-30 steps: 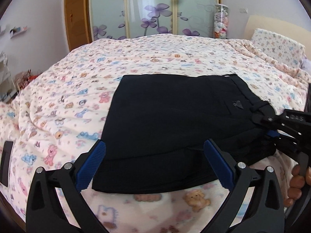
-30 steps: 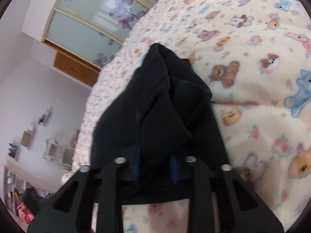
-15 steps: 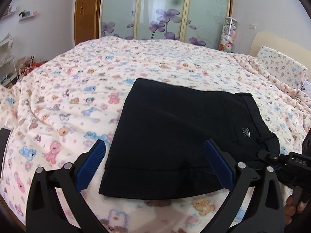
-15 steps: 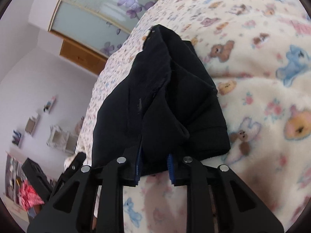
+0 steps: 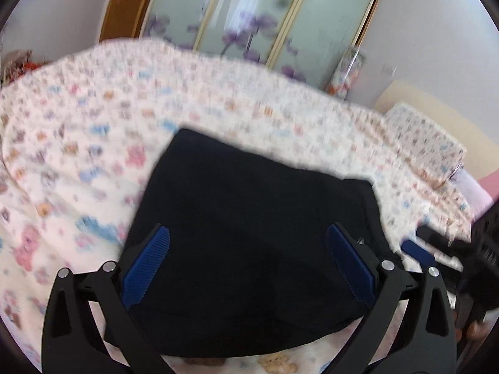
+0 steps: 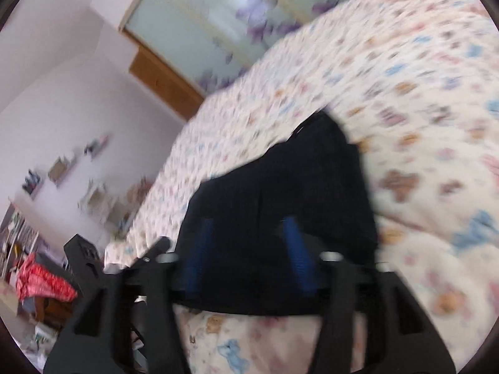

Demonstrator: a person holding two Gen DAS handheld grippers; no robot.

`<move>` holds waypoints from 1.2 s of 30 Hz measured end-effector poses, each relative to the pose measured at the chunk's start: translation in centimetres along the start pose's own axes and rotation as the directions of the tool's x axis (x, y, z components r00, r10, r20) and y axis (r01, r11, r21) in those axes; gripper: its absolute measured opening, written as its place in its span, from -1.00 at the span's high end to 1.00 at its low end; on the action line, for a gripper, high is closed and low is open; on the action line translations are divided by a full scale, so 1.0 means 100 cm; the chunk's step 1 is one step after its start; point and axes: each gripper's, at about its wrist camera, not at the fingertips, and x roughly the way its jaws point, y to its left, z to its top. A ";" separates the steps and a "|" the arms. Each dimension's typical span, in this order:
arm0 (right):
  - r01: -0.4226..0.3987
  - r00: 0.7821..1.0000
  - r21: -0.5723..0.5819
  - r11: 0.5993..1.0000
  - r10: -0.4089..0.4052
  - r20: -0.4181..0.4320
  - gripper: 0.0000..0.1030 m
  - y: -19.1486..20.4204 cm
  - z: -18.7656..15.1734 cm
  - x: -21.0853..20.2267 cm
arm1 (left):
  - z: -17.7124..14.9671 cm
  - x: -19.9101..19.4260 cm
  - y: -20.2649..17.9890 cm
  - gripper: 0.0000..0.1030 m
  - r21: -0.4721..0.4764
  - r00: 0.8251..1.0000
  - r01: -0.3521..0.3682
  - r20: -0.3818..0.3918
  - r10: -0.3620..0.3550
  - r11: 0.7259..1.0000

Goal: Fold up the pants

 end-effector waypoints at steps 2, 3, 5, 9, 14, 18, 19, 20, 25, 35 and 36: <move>0.055 0.998 -0.003 0.998 -0.055 -0.041 -0.17 -0.004 0.008 0.023 | -0.012 0.012 0.004 -0.96 0.017 0.999 -0.016 -0.040 0.017 1.000; 0.094 0.994 0.008 0.996 -0.093 -0.056 -0.15 -0.012 0.011 0.033 | -0.017 0.014 0.005 -0.96 0.036 0.999 -0.025 -0.043 0.027 0.999; 0.112 0.990 0.057 0.992 -0.107 -0.088 -0.02 -0.031 0.014 0.047 | -0.032 0.017 0.003 -0.96 0.111 0.998 -0.049 -0.034 0.053 0.993; 0.071 0.995 0.188 0.980 -0.057 -0.079 0.60 -0.063 0.019 0.048 | -0.046 0.018 0.002 -0.96 0.166 0.998 -0.062 -0.010 0.064 0.984; -0.003 0.996 0.231 0.973 0.023 -0.084 0.59 -0.060 0.018 0.031 | -0.044 0.006 0.011 -0.96 0.128 1.000 -0.013 0.011 0.012 0.992; -0.167 0.981 0.138 0.976 0.178 -0.074 0.53 -0.033 -0.001 0.005 | -0.038 -0.022 0.013 -0.96 0.089 0.991 0.059 0.110 -0.069 0.994; -0.160 0.981 0.136 0.978 0.173 -0.090 0.18 -0.033 -0.007 0.006 | -0.034 -0.024 0.011 -0.96 0.084 0.989 0.070 0.125 -0.080 0.994; -0.133 0.983 0.142 0.981 0.149 -0.111 -0.05 -0.036 -0.014 0.010 | -0.032 -0.021 0.010 -0.96 0.084 0.990 0.070 0.118 -0.080 0.994; -0.095 0.983 0.124 0.988 0.112 -0.146 0.56 -0.056 -0.027 0.017 | -0.048 0.022 0.008 -0.96 0.169 0.999 -0.047 -0.005 0.048 0.985; 0.101 0.989 0.149 0.984 -0.083 -0.122 -0.20 -0.096 0.045 -0.006 | -0.053 0.018 0.015 -0.97 0.154 0.999 -0.004 0.034 -0.001 0.988; 0.116 0.984 0.150 0.982 -0.094 -0.150 -0.20 -0.101 0.046 0.001 | -0.054 0.016 0.015 -0.97 0.154 0.999 -0.004 0.035 -0.002 0.988</move>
